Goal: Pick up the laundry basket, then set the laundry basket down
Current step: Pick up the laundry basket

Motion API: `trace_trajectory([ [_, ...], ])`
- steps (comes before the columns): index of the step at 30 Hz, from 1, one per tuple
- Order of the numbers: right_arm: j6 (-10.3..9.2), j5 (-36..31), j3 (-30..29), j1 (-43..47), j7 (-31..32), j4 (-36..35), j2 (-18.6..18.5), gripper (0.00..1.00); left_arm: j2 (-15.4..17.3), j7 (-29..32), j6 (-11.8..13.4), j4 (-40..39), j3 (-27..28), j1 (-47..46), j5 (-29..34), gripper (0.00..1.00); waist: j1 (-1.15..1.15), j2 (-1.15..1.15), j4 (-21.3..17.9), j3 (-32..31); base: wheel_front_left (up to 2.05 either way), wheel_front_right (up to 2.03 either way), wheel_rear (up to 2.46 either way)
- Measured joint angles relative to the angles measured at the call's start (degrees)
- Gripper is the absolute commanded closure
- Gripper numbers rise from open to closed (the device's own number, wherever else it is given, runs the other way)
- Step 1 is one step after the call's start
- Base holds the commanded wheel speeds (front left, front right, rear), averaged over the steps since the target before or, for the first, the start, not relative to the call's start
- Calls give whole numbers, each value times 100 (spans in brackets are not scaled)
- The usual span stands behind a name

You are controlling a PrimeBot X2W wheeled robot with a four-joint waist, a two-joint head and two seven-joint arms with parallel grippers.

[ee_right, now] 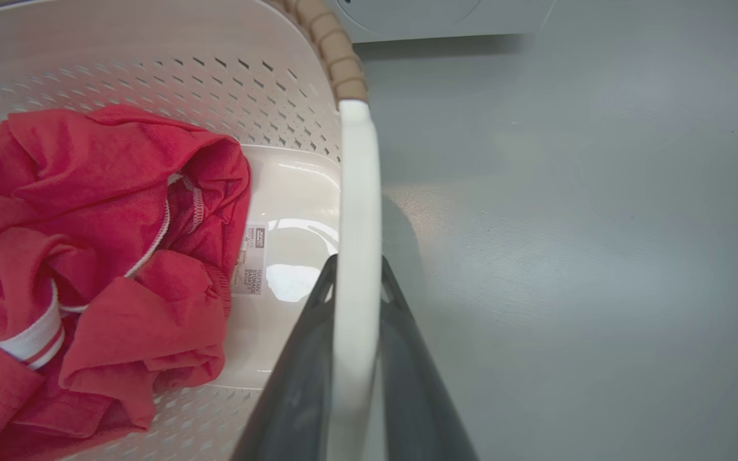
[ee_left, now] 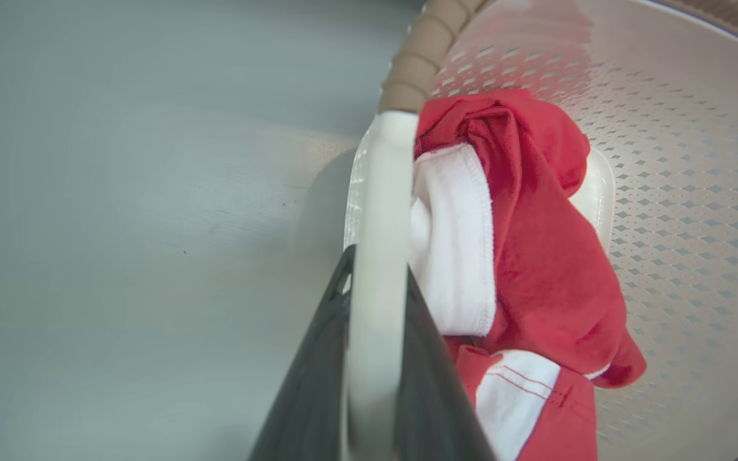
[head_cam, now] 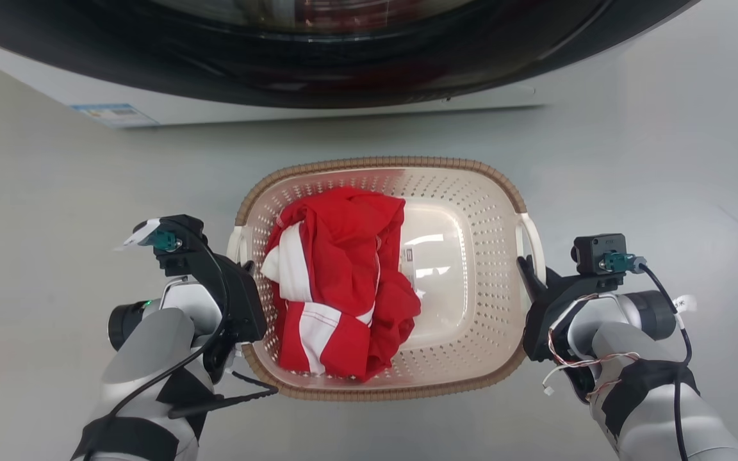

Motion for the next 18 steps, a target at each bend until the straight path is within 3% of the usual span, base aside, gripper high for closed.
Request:
trace_trajectory([
  [18,8,442,307,496,762,208,41,100,7,870,-3,107,-348,604,-580,100,0,0,-21,-1224,0,0,0],
])
